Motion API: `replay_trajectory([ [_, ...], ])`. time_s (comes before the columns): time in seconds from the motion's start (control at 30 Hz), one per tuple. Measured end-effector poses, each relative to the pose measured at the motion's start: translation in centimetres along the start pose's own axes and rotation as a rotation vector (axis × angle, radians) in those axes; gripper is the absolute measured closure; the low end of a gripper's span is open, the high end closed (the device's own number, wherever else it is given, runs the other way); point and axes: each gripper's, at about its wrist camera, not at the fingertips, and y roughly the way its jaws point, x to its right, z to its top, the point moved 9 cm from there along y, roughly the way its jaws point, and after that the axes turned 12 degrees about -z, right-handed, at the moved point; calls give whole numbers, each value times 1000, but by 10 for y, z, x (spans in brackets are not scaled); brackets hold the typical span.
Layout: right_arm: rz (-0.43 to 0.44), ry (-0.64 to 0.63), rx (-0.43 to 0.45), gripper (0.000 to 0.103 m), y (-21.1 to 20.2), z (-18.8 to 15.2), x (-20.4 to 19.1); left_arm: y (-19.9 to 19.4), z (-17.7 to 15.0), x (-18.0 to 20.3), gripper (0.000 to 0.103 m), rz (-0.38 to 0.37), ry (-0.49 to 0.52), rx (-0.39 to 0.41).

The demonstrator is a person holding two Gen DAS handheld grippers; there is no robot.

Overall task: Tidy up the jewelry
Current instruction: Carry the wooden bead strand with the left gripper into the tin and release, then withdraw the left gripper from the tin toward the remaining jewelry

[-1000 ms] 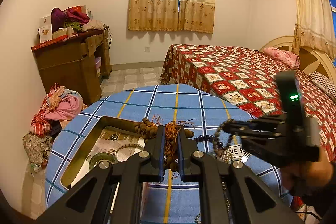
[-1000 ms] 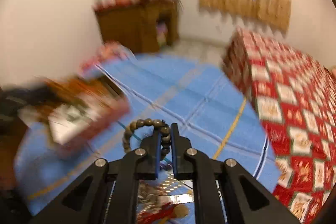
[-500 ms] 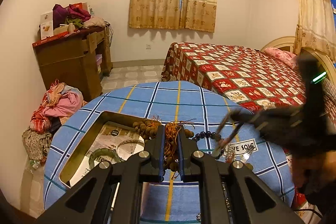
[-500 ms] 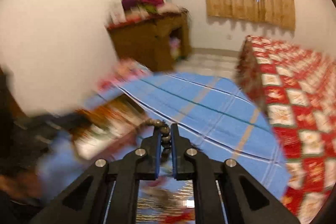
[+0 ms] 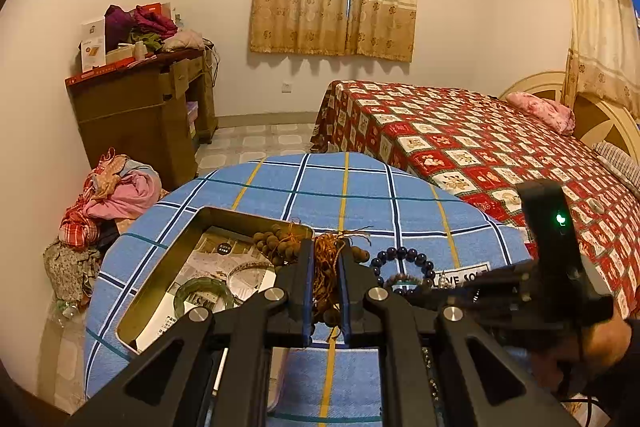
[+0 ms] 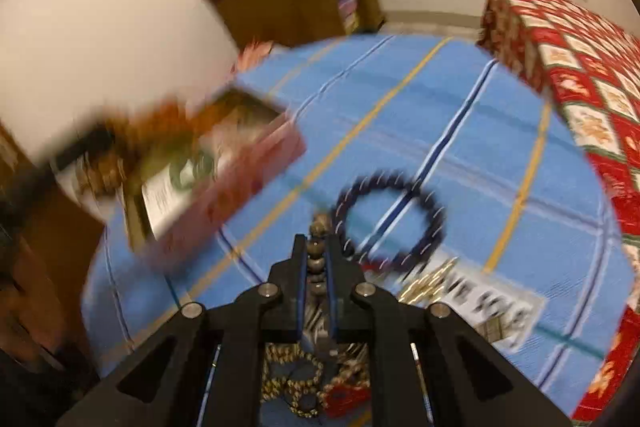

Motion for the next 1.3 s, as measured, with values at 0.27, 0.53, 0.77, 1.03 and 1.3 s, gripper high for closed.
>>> replay_trajectory([
  [0.27, 92, -4, 152, 92, -56, 39, -32, 0, -1, -9, 93, 12, -11, -3],
  [0.53, 74, -75, 160, 92, -53, 62, -52, -4, 9, -26, 93, 41, 7, 4],
  [0.77, 50, -122, 105, 92, -11, 81, -73, 6, 11, -76, 93, 131, -2, -33],
  [1.03, 19, -98, 44, 83, 33, 78, -70, 25, -14, -105, 70, 193, -26, -117],
  [1.3, -25, -105, 43, 48, 24, 65, -61, 19, -17, -108, 39, 219, -30, -95],
])
